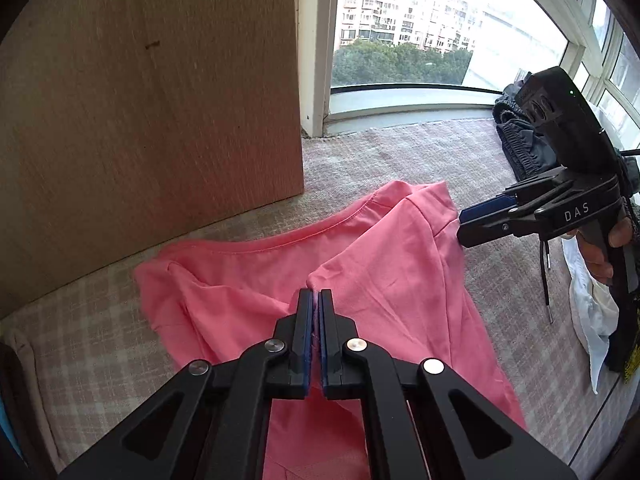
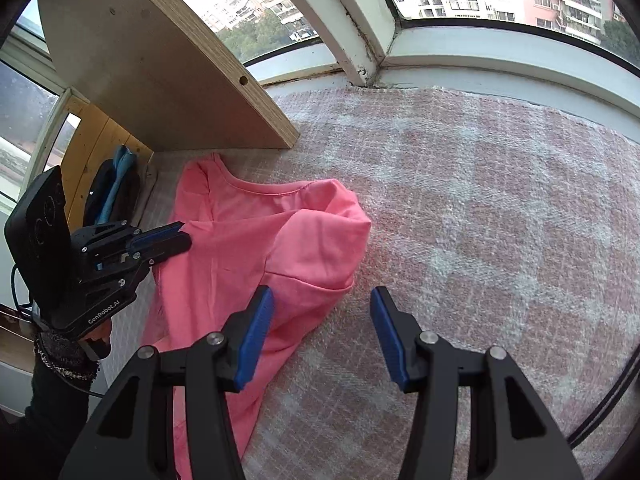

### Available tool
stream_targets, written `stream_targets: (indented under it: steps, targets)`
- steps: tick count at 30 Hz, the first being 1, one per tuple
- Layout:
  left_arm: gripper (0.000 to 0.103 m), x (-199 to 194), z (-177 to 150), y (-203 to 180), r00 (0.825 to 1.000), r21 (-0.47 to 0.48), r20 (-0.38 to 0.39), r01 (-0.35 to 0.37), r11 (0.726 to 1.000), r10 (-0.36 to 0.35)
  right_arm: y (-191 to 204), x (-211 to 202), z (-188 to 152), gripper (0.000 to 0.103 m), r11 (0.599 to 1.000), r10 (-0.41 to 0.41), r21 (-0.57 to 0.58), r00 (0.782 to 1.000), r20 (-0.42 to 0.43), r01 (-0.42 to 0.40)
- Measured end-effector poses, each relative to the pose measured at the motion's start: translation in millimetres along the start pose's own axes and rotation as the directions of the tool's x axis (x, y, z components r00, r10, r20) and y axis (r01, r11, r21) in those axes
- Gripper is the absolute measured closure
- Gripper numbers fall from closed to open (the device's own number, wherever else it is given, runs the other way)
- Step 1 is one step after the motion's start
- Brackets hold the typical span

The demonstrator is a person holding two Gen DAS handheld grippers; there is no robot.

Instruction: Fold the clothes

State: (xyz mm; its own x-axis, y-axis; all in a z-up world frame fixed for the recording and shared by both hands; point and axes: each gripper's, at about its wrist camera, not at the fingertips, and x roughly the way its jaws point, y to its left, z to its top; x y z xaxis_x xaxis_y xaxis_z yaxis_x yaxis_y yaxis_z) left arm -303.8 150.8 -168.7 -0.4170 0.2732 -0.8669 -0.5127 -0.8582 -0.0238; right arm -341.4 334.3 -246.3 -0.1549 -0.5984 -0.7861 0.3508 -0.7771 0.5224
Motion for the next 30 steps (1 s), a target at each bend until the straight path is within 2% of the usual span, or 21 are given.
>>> stream_targets:
  steps: [2, 3, 4, 5, 7, 8, 10, 12, 14, 16, 19, 20, 22, 23, 24, 25, 26, 28, 30]
  targets:
    - [0.09, 6.0, -1.4, 4.4, 0.999, -0.022, -0.021, -0.027, 0.999, 0.027, 4.2, 4.8, 2.6, 0.054, 1.0, -0.001, -0.016, 1.0, 0.002, 0.001]
    - [0.086, 2.1, -2.6, 4.5, 0.999, -0.031, -0.014, -0.044, 0.999, 0.043, 5.8, 6.5, 3.9, 0.059, 1.0, -0.004, -0.025, 1.0, 0.002, 0.004]
    - [0.085, -2.1, -4.0, 4.4, 0.998, -0.04, -0.006, -0.059, 0.997, 0.059, 6.6, 7.8, 5.1, 0.078, 1.0, -0.003, -0.028, 1.0, 0.001, 0.003]
    - [0.084, -11.6, -7.2, 2.9, 0.998, -0.048, 0.011, -0.058, 0.997, 0.058, 4.3, 7.4, 6.1, 0.079, 1.0, 0.019, -0.012, 1.0, -0.001, -0.019]
    - [0.084, -35.7, -19.2, -8.1, 0.998, -0.062, 0.035, -0.055, 0.997, 0.057, -1.9, 1.6, 6.4, 0.077, 0.997, 0.075, 0.019, 0.997, 0.019, -0.076]
    - [0.084, -47.1, -31.3, -21.4, 0.999, -0.068, 0.045, -0.013, 0.998, 0.016, -4.8, -1.1, 5.9, 0.067, 0.996, 0.084, 0.032, 0.996, 0.024, -0.085]
    - [0.081, -69.0, -55.4, -48.8, 0.996, -0.076, 0.064, 0.07, 0.995, -0.065, -9.2, -3.5, 4.1, 0.056, 0.995, 0.084, 0.043, 0.996, 0.033, -0.086]
    - [0.073, -66.3, -78.8, -97.4, 0.989, -0.018, 0.004, 0.15, 0.988, -0.15, -9.9, -0.8, 2.0, 0.056, 0.996, 0.079, 0.038, 0.996, 0.033, -0.08]
    - [0.073, -55.3, -95.4, -138.2, 0.984, 0.043, -0.029, 0.178, 0.983, -0.177, -9.8, -0.5, -0.6, 0.056, 0.997, 0.075, 0.026, 0.997, 0.036, -0.076]
    - [0.073, -40.4, -102.1, -159.3, 0.989, 0.06, -0.052, 0.144, 0.988, -0.141, -11.6, -1.7, -1.5, 0.056, 0.997, 0.078, 0.026, 0.996, 0.035, -0.079]
    - [0.075, -25.4, -103.6, -159.7, 0.995, 0.027, -0.077, 0.059, 0.998, -0.057, -12.6, -1.5, -1.0, 0.056, 0.996, 0.088, 0.021, 0.996, 0.035, -0.088]
    - [0.076, -21.7, -104.7, -155.8, 0.995, 0.012, -0.083, 0.052, 0.999, -0.051, -13.1, -1.4, -0.7, 0.056, 0.995, 0.092, 0.019, 0.995, 0.037, -0.093]
    - [0.077, -14.7, -106.4, -149.8, 0.992, -0.019, -0.09, 0.092, 0.996, -0.094, -13.4, -0.1, 0.6, 0.056, 0.995, 0.102, 0.017, 0.994, 0.038, -0.103]
    - [0.084, -12.9, -108.9, -148.1, 0.988, -0.024, -0.096, 0.116, 0.993, -0.117, -14.2, 0.0, 1.3, 0.057, 0.994, 0.109, 0.018, 0.993, 0.036, -0.11]
    - [0.096, -13.7, -109.8, -148.7, 0.991, -0.005, -0.076, 0.113, 0.994, -0.113, -15.2, 0.1, 2.1, 0.062, 0.993, 0.117, 0.02, 0.993, 0.033, -0.118]
    - [0.103, -12.5, -109.4, -147.9, 0.987, -0.006, -0.085, 0.135, 0.991, -0.135, -17.1, 0.4, 3.6, 0.084, 0.992, 0.126, 0.024, 0.992, 0.022, -0.126]
    - [0.103, -11.5, -109.0, -147.2, 0.983, -0.008, -0.093, 0.157, 0.988, -0.157, -17.8, 1.0, 6.0, 0.099, 0.993, 0.117, 0.024, 0.993, 0.011, -0.118]
    - [0.103, -15.6, -107.4, -145.7, 0.973, -0.017, -0.087, 0.215, 0.976, -0.216, -16.1, -3.1, 12.7, 0.099, 0.995, 0.102, 0.003, 0.995, 0.006, -0.102]
    - [0.103, -31.2, -106.2, -146.1, 0.944, -0.045, -0.04, 0.326, 0.944, -0.328, -14.5, -14.0, 21.4, 0.099, 0.995, 0.102, -0.007, 0.994, 0.037, -0.101]
